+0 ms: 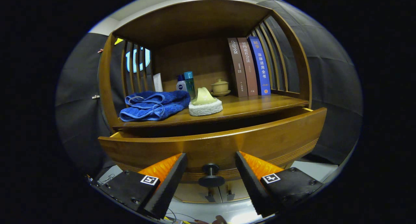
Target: Pull open the drawer, take out the items inside it, and place them on the countertop above the cabinet.
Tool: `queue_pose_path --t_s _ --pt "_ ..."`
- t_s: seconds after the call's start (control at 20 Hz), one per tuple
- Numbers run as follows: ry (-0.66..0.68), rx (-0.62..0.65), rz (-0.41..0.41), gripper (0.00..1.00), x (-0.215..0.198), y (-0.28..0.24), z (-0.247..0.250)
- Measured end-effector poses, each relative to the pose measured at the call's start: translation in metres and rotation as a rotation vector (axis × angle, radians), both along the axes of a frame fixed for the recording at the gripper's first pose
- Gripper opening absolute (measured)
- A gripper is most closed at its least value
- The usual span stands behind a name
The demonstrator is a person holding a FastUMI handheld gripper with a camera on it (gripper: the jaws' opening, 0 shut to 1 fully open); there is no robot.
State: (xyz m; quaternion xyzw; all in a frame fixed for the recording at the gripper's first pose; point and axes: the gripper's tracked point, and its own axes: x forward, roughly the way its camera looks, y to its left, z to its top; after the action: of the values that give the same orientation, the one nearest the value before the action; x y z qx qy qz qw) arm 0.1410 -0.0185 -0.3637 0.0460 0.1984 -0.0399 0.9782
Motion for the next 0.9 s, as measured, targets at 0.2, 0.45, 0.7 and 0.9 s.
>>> queue_pose_path --t_s 0.2,0.45,0.7,0.9 --pt "0.027 0.001 0.000 0.99 0.021 -0.002 -0.010" --pt "0.030 -0.006 0.000 0.99 0.032 -0.003 -0.010" --pt "0.027 -0.001 -0.007 0.99 0.033 -0.002 -0.012" --pt "0.033 -0.022 -0.014 0.98 0.034 -0.003 -0.013"
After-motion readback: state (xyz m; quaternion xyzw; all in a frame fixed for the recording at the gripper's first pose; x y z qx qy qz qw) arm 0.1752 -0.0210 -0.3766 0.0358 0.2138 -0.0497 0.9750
